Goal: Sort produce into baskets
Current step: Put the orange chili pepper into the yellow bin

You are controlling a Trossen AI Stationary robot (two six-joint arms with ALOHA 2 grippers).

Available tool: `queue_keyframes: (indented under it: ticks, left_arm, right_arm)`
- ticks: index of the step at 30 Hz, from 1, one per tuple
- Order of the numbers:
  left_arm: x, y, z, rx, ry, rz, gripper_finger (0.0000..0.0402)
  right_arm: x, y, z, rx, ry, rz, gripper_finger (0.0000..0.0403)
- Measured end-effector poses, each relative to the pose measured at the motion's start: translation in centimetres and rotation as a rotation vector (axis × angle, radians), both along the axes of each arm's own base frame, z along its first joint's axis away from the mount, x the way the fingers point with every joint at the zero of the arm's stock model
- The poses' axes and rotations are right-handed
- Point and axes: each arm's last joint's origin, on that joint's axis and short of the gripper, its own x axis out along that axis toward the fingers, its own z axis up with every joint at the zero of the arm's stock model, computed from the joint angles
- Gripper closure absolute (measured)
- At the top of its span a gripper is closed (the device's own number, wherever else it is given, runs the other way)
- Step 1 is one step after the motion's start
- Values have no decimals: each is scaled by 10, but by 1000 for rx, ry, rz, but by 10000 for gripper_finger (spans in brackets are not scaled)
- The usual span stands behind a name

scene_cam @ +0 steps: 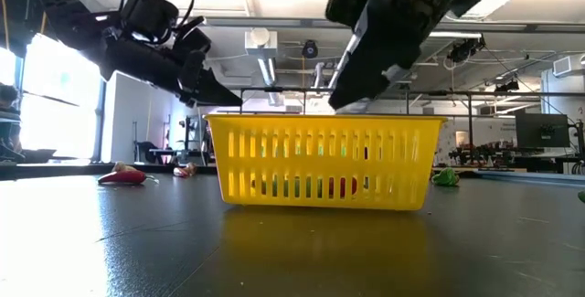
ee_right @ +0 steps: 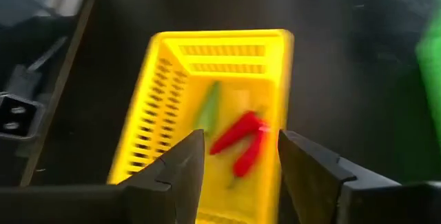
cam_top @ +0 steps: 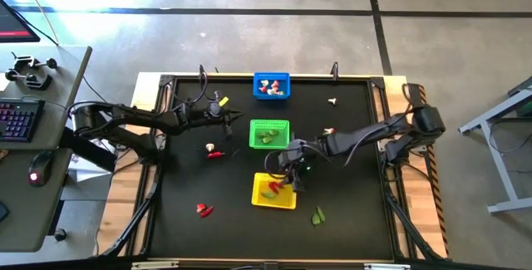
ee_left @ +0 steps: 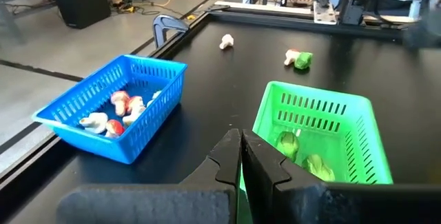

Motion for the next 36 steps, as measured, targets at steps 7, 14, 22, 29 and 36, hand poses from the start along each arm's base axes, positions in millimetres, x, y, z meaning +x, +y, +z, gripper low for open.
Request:
queue_keyframes:
  ticks: [7,14,22,29,36]
  left_arm:
    - [3,-2,9,-39,36,-97,401]
    - [11,2,22,-49,250,-123,401]
    - [9,18,36,-62,397,79,402]
    - [-13,28,21,-109,606,18,401]
    - [-29,42,17,-194,657,92,397]
  right_arm:
    - [-20,-17,18,-173,-10,-22,329]
    - [-32,-40,-8,-197,-10,-36,385]
    - [-56,-60,-22,-196,-199,-141,397]
    - [-78,-77,-24,-210,-267,-212,401]
    - [-83,-95,-25,-247,-260,-260,402]
